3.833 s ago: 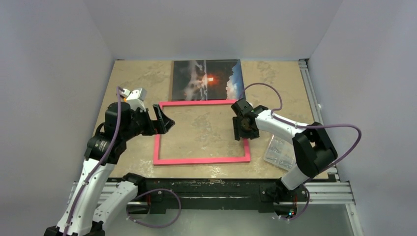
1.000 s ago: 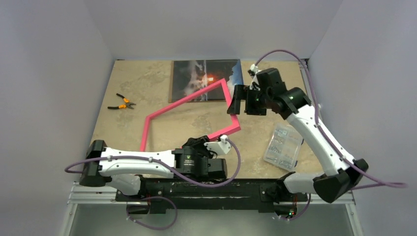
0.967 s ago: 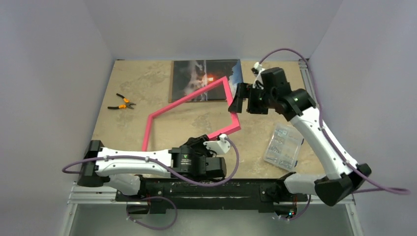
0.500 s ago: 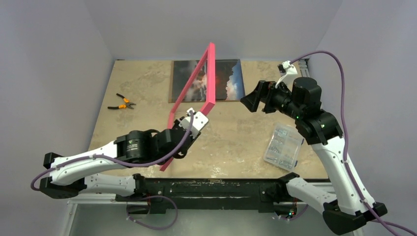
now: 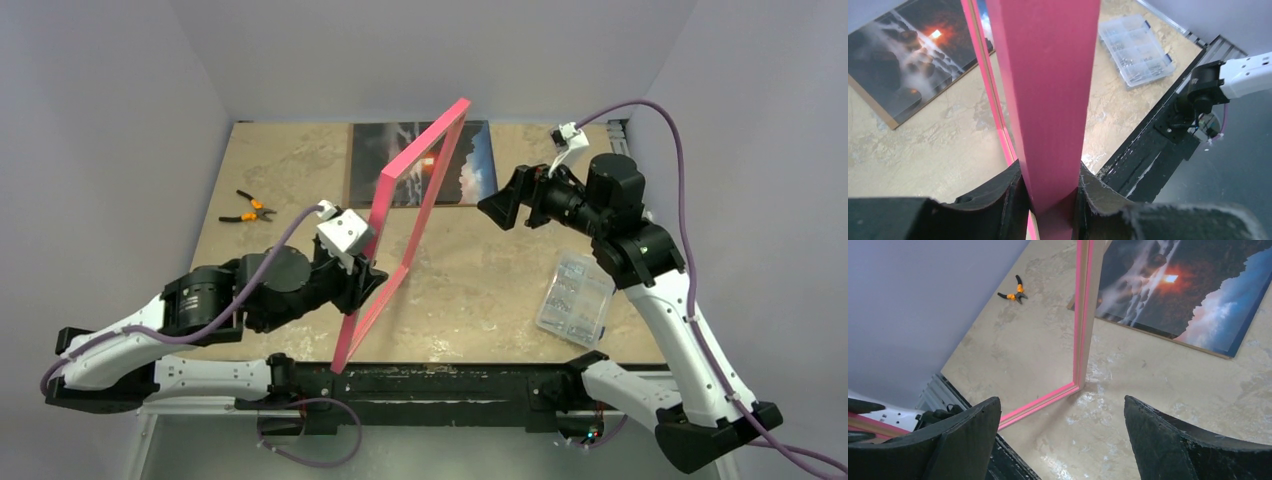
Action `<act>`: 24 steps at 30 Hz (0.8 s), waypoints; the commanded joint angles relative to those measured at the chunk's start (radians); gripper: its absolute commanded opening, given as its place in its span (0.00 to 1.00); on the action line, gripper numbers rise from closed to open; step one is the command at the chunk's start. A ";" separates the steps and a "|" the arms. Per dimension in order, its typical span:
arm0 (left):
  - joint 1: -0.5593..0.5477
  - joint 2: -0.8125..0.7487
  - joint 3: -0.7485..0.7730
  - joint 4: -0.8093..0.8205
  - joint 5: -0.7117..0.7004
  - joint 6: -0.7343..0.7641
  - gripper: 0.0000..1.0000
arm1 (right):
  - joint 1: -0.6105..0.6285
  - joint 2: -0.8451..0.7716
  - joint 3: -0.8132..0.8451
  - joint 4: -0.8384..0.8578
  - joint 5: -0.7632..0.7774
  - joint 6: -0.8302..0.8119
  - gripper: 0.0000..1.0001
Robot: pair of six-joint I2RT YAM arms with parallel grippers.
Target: Put the photo into the frame
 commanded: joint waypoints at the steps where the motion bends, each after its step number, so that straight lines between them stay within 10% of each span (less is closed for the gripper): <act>1: 0.002 -0.092 -0.010 0.128 0.019 0.002 0.00 | -0.021 0.018 -0.024 0.049 -0.057 -0.049 0.92; 10: 0.013 -0.224 -0.143 0.257 0.032 -0.124 0.00 | -0.167 0.078 -0.193 0.219 -0.344 0.049 0.92; 24: 0.013 -0.259 -0.216 0.302 0.017 -0.170 0.00 | -0.269 0.102 -0.603 1.232 -0.711 0.552 0.89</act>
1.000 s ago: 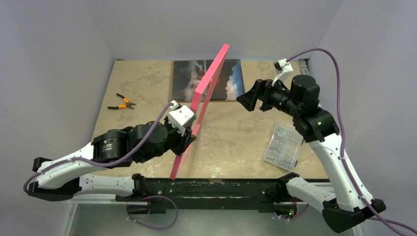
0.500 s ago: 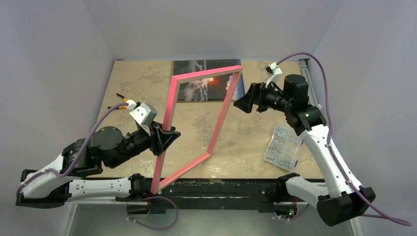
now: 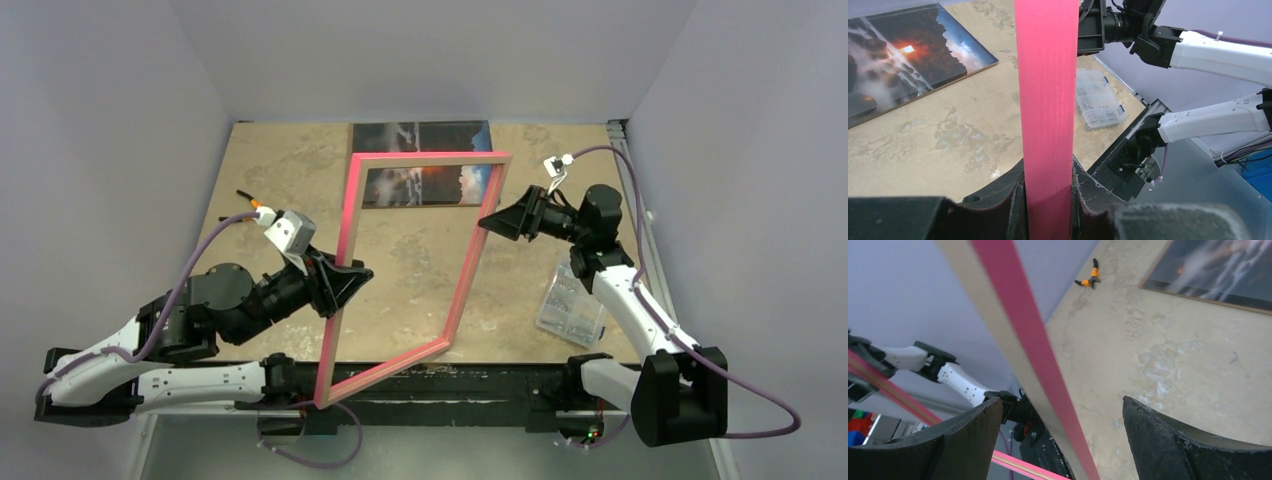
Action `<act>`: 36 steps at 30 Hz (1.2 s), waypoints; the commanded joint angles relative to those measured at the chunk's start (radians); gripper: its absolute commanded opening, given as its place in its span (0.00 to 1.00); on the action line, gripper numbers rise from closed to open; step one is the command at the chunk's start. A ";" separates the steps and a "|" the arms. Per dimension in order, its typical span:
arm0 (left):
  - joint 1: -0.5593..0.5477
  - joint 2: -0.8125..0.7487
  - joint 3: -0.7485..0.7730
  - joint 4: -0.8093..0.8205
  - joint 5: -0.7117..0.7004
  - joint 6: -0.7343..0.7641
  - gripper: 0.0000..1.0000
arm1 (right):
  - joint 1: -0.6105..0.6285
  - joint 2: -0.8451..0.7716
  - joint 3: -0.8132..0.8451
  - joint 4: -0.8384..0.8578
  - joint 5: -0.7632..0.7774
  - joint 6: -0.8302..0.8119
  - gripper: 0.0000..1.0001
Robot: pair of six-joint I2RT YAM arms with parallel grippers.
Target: Put the photo into the frame
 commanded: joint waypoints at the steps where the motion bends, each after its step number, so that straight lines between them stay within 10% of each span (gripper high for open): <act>1: -0.001 -0.017 -0.015 0.089 0.011 -0.032 0.00 | 0.002 -0.014 -0.025 0.416 -0.123 0.192 0.88; 12: -0.001 -0.046 -0.070 0.143 0.025 -0.059 0.00 | 0.078 0.056 -0.044 0.609 -0.122 0.305 0.75; 20: 0.000 -0.071 -0.104 0.132 -0.006 -0.101 0.00 | 0.079 0.064 -0.069 0.685 -0.112 0.376 0.20; 25: -0.001 -0.079 -0.115 0.074 -0.085 -0.166 0.00 | 0.079 0.028 -0.019 0.440 -0.074 0.233 0.00; 31: -0.001 -0.070 -0.138 -0.078 -0.235 -0.363 0.50 | 0.076 -0.056 0.137 -0.178 0.164 -0.090 0.00; 36: 0.003 -0.025 -0.149 -0.107 -0.250 -0.420 0.84 | 0.066 -0.054 0.200 -0.336 0.254 -0.133 0.00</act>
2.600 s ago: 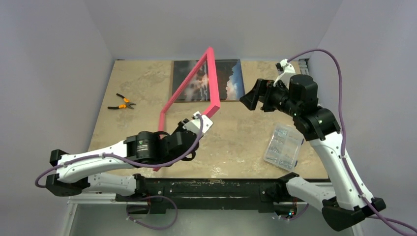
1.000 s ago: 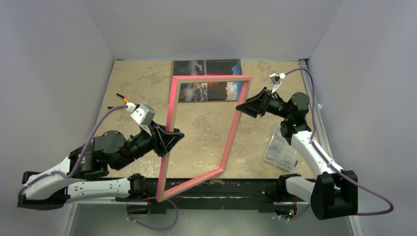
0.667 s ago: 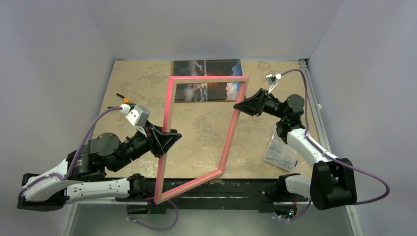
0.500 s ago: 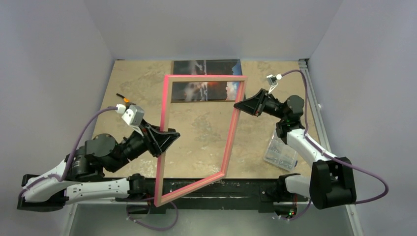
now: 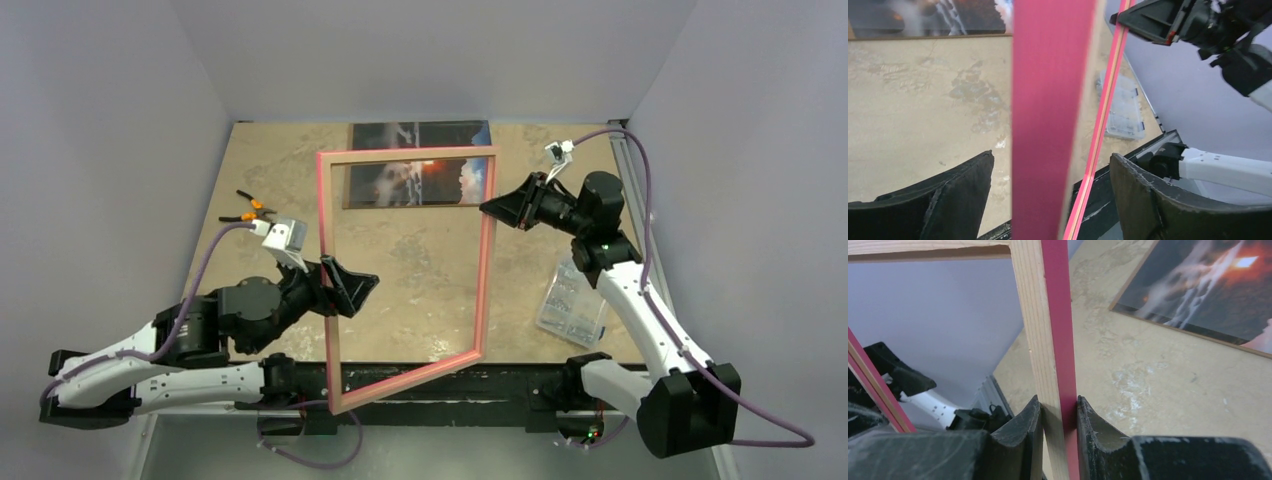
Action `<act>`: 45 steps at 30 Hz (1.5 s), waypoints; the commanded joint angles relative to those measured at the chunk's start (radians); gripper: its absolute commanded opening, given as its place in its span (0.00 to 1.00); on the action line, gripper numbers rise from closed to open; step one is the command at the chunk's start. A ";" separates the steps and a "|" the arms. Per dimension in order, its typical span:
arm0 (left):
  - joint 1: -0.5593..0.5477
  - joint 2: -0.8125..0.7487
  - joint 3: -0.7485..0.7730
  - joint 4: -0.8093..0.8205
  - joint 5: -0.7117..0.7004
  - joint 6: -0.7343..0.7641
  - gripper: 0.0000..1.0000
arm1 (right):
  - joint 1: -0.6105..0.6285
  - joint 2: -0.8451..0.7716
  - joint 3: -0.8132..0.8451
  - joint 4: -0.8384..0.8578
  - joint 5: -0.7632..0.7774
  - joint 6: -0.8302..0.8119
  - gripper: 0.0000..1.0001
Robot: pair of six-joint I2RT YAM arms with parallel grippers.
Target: Put the photo into the frame
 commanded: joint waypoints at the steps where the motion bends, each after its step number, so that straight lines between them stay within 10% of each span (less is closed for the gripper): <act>1: 0.008 0.055 -0.006 -0.048 -0.048 -0.102 0.86 | -0.005 -0.011 0.095 -0.242 0.121 -0.051 0.00; 14: 0.221 0.243 0.010 0.006 0.207 -0.102 0.89 | -0.030 0.054 0.230 -0.526 0.389 -0.171 0.00; 45: 0.420 0.440 -0.027 -0.297 0.157 -0.072 1.00 | -0.043 0.236 0.205 -0.525 0.441 -0.335 0.00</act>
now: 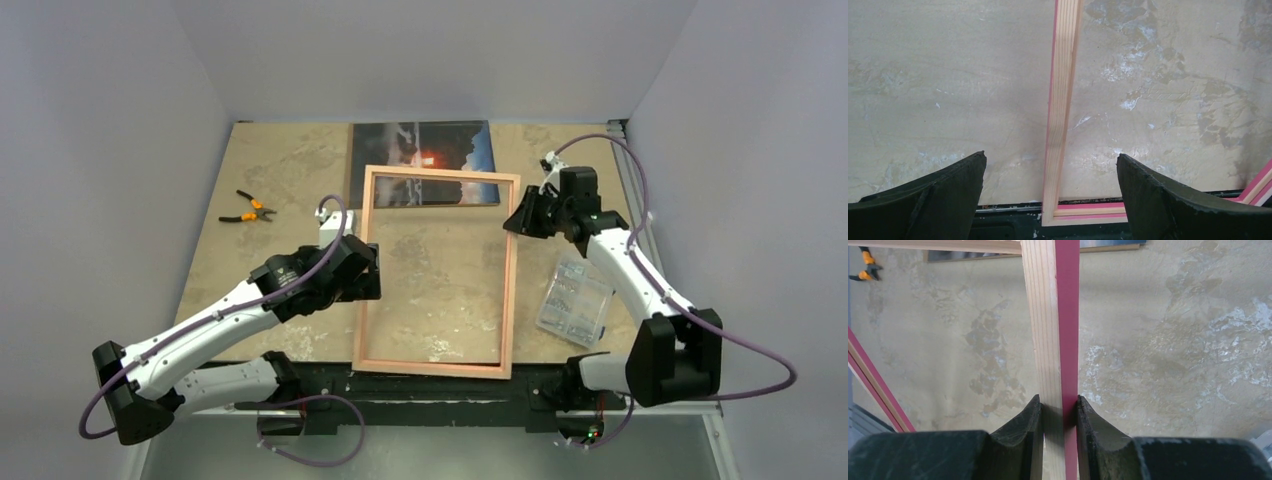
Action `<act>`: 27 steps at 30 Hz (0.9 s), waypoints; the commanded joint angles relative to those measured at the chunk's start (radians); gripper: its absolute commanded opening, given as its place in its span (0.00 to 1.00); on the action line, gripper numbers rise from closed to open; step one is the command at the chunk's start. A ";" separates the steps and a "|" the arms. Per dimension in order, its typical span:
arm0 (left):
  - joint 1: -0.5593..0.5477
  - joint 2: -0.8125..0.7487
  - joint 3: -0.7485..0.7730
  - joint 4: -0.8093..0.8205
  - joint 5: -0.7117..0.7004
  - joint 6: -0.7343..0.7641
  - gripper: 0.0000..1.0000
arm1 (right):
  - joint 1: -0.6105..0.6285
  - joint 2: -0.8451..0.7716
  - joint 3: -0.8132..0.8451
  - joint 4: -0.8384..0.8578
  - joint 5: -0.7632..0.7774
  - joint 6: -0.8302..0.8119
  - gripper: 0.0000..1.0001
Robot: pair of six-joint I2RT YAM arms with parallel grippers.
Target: Put the photo into the frame
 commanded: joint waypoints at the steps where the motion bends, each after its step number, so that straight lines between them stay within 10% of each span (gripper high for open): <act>1: 0.015 0.013 -0.012 -0.011 -0.001 0.014 1.00 | -0.006 0.058 0.086 0.002 0.013 -0.068 0.00; 22: 0.228 0.038 -0.217 0.295 0.358 0.054 0.98 | 0.043 0.302 0.123 -0.120 0.132 -0.127 0.01; 27: 0.266 0.075 -0.247 0.356 0.419 0.057 0.96 | 0.044 0.306 0.128 -0.101 0.156 -0.114 0.41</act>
